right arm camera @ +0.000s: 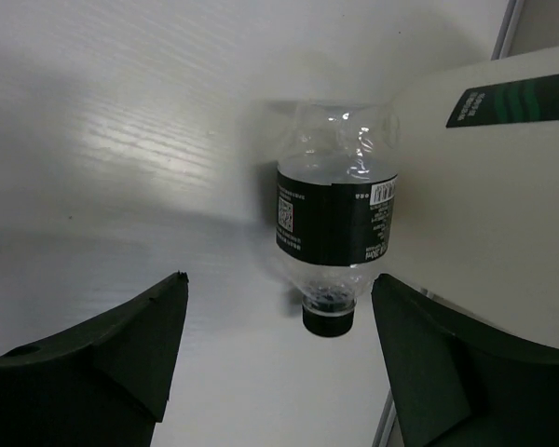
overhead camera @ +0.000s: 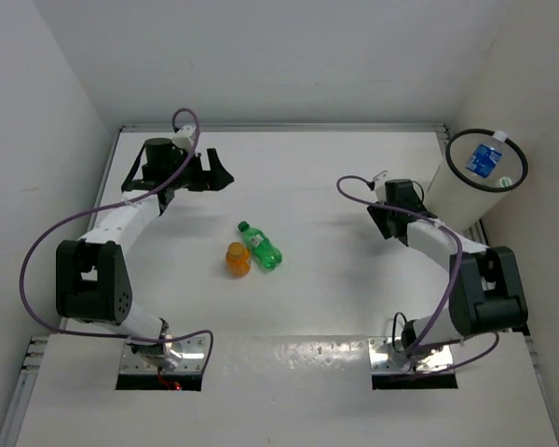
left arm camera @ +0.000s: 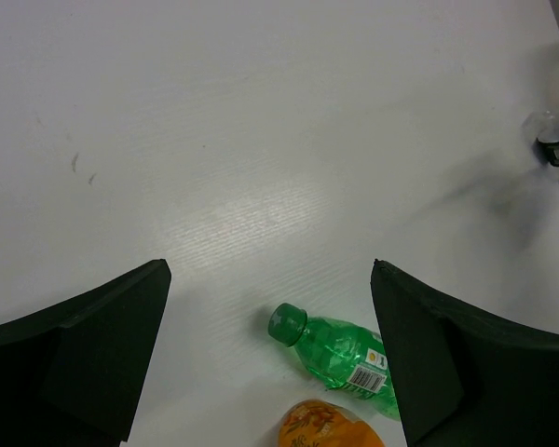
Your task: Put the plastic bottles in the bin
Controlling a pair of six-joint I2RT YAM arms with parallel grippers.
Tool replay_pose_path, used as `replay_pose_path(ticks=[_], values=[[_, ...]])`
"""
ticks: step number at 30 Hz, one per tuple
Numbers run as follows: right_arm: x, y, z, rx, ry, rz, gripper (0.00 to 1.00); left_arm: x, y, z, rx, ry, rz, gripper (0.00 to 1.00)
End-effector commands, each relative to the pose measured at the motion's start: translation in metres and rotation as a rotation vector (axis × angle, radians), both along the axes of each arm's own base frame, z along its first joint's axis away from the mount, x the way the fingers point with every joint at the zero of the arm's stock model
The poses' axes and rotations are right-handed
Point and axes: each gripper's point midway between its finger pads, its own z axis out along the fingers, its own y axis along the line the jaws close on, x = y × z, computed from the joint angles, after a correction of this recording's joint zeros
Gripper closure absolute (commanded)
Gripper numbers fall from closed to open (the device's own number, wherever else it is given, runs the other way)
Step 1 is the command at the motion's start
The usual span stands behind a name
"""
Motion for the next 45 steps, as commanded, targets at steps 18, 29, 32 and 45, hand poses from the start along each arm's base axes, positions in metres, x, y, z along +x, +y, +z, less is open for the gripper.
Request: replay_pose_path(ticks=[18,29,32,45], values=[[0.049,-0.031,-0.026,-0.033,0.017,-0.011,0.20,0.013,0.008,-0.011,0.009,0.007,0.012,0.04],[0.035,0.020,-0.027,0.301,0.156,0.073,0.68,0.015,0.014,-0.008,-0.024,0.019,0.013,0.06],[0.033,0.051,0.011,0.412,0.114,0.103,0.83,0.013,0.013,0.002,-0.029,-0.002,0.005,0.06],[0.091,-0.031,0.348,0.566,-0.828,-0.121,1.00,0.012,0.005,0.045,-0.063,-0.186,-0.018,0.06]])
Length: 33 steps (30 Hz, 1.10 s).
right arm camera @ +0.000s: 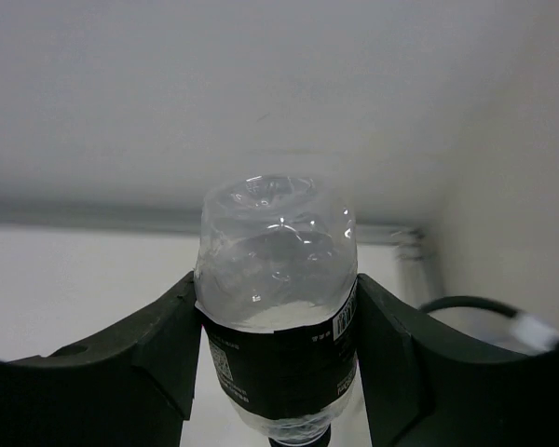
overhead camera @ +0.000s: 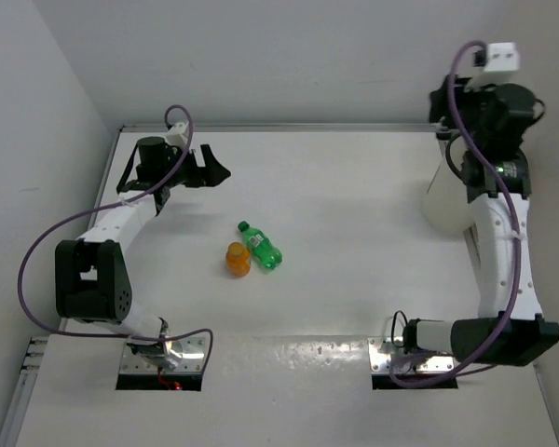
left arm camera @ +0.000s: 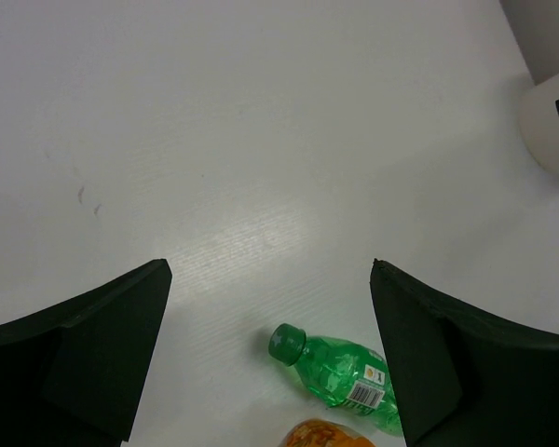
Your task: Put the plastic bottles in the bin
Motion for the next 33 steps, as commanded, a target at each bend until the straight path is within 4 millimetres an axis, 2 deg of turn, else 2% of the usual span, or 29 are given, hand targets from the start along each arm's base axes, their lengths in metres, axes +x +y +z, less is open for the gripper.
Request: replay_pose_path(ticks=[1,2,3,4,5,6,8,14,18,21,22,24,25,26,28,29,30,32,33], values=[[0.010,-0.065,0.015,0.029,-0.114,-0.209,1.00,0.004,-0.002,0.040,-0.023,-0.153,-0.007,0.06],[0.010,-0.091,0.019,0.024,-0.153,-0.267,1.00,0.005,-0.002,0.042,-0.023,-0.162,-0.007,0.04],[0.012,-0.097,0.021,0.020,-0.172,-0.281,1.00,0.005,-0.002,0.042,-0.023,-0.162,-0.007,0.04],[0.020,-0.103,0.013,0.022,-0.171,-0.295,1.00,0.006,-0.002,0.036,-0.023,-0.147,-0.007,0.04],[0.019,-0.120,0.018,0.020,-0.200,-0.356,1.00,0.007,-0.003,0.032,-0.030,-0.131,-0.004,0.04],[0.021,-0.124,0.021,0.021,-0.227,-0.368,1.00,0.007,-0.004,0.034,-0.034,-0.140,-0.014,0.04],[0.031,-0.136,0.012,0.033,-0.229,-0.407,1.00,0.008,-0.004,0.029,-0.034,-0.129,-0.014,0.04],[0.055,-0.158,-0.032,0.052,-0.156,-0.488,1.00,0.015,0.009,0.023,-0.044,-0.119,0.015,0.04],[0.055,-0.175,-0.061,0.086,-0.100,-0.581,0.99,0.016,0.014,0.020,-0.058,-0.105,0.017,0.04],[0.050,-0.181,-0.082,0.126,-0.042,-0.622,0.89,0.016,0.018,0.018,-0.048,-0.086,0.014,0.04],[0.050,-0.181,-0.087,0.133,-0.029,-0.626,0.81,0.016,0.024,0.020,-0.018,-0.084,0.010,0.04],[0.045,-0.179,-0.097,0.153,0.022,-0.625,0.59,0.016,0.023,0.014,0.015,-0.055,-0.030,0.04],[0.044,-0.179,-0.098,0.161,0.030,-0.627,0.36,0.014,0.023,0.019,0.051,-0.058,-0.059,0.03],[0.040,-0.178,-0.094,0.178,0.024,-0.626,0.29,0.013,0.022,0.016,0.064,-0.050,-0.085,0.03],[0.035,-0.172,-0.096,0.211,0.057,-0.606,0.20,0.005,0.026,0.016,0.125,-0.063,-0.136,0.02],[0.033,-0.170,-0.097,0.215,0.070,-0.603,0.16,0.000,0.021,0.018,0.128,-0.078,-0.193,0.02],[0.033,-0.165,-0.083,0.229,0.047,-0.570,0.15,-0.005,0.023,0.021,0.148,-0.099,-0.217,0.00],[0.024,-0.160,-0.069,0.250,0.040,-0.546,0.12,-0.020,0.021,0.026,0.204,-0.142,-0.299,0.00],[0.022,-0.155,-0.051,0.258,0.008,-0.515,0.11,-0.028,0.018,0.025,0.221,-0.158,-0.348,0.00]])
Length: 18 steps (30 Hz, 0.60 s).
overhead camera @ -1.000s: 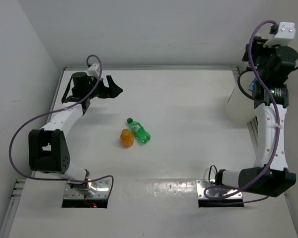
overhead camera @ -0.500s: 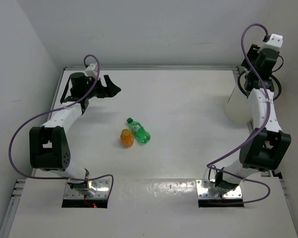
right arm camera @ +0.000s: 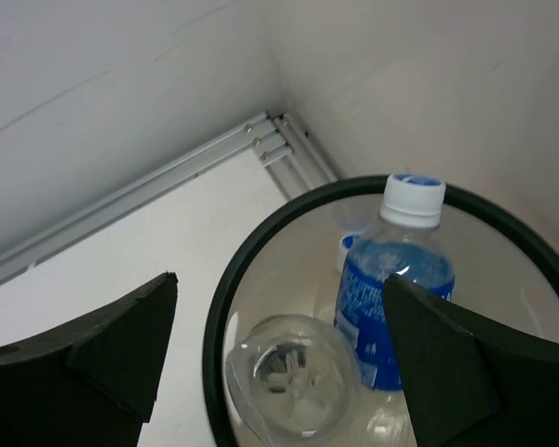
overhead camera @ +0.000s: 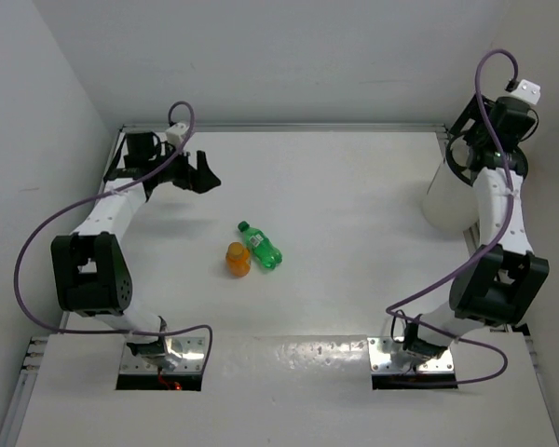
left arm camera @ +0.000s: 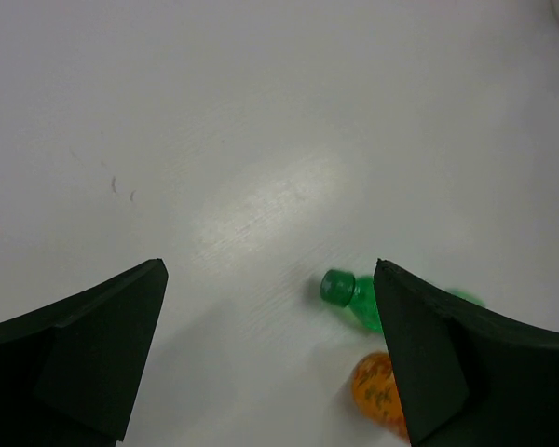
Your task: Put the plastic bottles in the bin
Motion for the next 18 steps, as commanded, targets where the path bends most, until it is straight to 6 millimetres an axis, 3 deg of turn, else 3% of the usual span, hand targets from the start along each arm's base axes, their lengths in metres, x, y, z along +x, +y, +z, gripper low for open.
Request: replay_pose_path(ticks=[1,2,4,5,8,11,15,18], values=[[-0.016,0.018,0.072,0.032,-0.137,0.069,0.11,-0.032,-0.005,0.025,0.104,-0.130,-0.223,0.00],[-0.016,0.035,0.082,0.046,-0.156,0.162,0.11,-0.047,-0.004,0.021,0.156,-0.155,-0.310,0.00],[-0.032,0.049,0.100,0.049,-0.177,0.229,0.11,-0.067,-0.005,0.009,0.193,-0.167,-0.429,0.00],[-0.034,0.065,0.096,0.072,-0.168,0.315,0.12,-0.090,-0.004,-0.002,0.255,-0.180,-0.555,0.00],[-0.059,0.109,0.085,0.085,-0.129,0.515,0.12,-0.131,-0.009,-0.019,0.307,-0.204,-0.759,0.00],[-0.083,0.136,0.060,0.116,-0.067,0.606,0.12,-0.161,-0.017,-0.052,0.325,-0.138,-0.869,0.01],[-0.105,0.156,0.036,0.130,0.000,0.666,0.12,-0.170,-0.027,-0.074,0.340,-0.128,-0.886,0.03],[-0.115,0.163,0.025,0.132,0.057,0.699,0.12,-0.182,-0.047,-0.082,0.349,-0.145,-0.951,0.03]])
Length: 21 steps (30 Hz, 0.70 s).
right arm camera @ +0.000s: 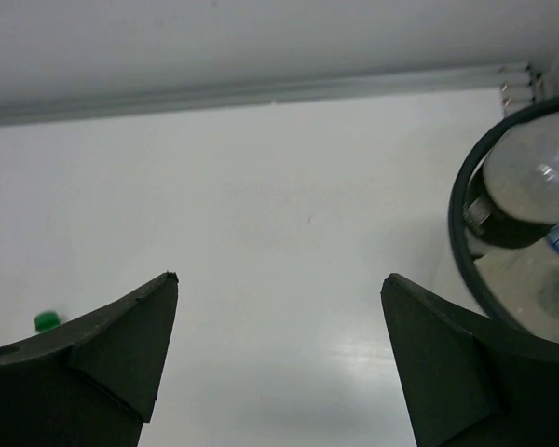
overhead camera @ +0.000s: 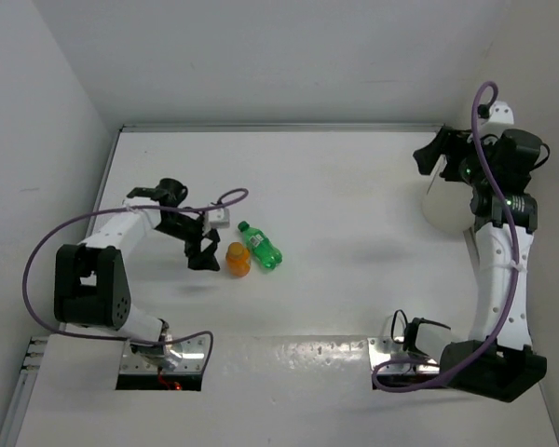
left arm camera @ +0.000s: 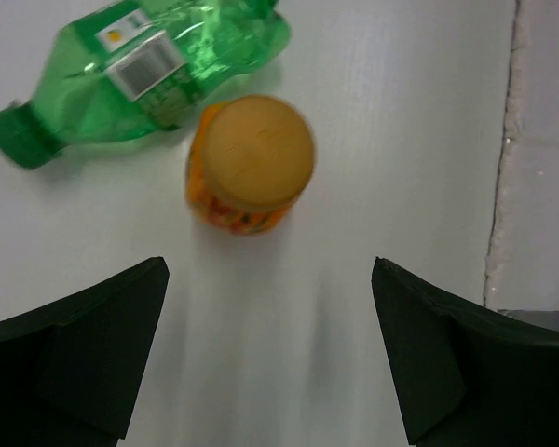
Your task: Put the plastic bottles in the bin
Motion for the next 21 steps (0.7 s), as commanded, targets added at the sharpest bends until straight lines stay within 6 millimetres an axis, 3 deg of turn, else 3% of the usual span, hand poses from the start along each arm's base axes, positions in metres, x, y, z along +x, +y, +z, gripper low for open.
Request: replay_pose_path(ticks=[1,8,15,21], values=[[-0.013,0.013,-0.030,-0.002,0.113,0.084,0.12,-0.013,-0.026,0.001,-0.017,-0.106,-0.134,0.03],[-0.020,0.024,-0.035,-0.005,0.153,0.120,0.12,-0.002,-0.049,-0.020,-0.020,-0.141,-0.129,0.03],[-0.026,0.042,-0.046,-0.046,0.187,0.177,0.12,0.017,-0.057,-0.031,-0.019,-0.164,-0.075,0.03],[-0.027,0.051,-0.054,-0.072,0.205,0.202,0.12,-0.011,-0.077,-0.034,-0.062,-0.119,-0.153,0.03]])
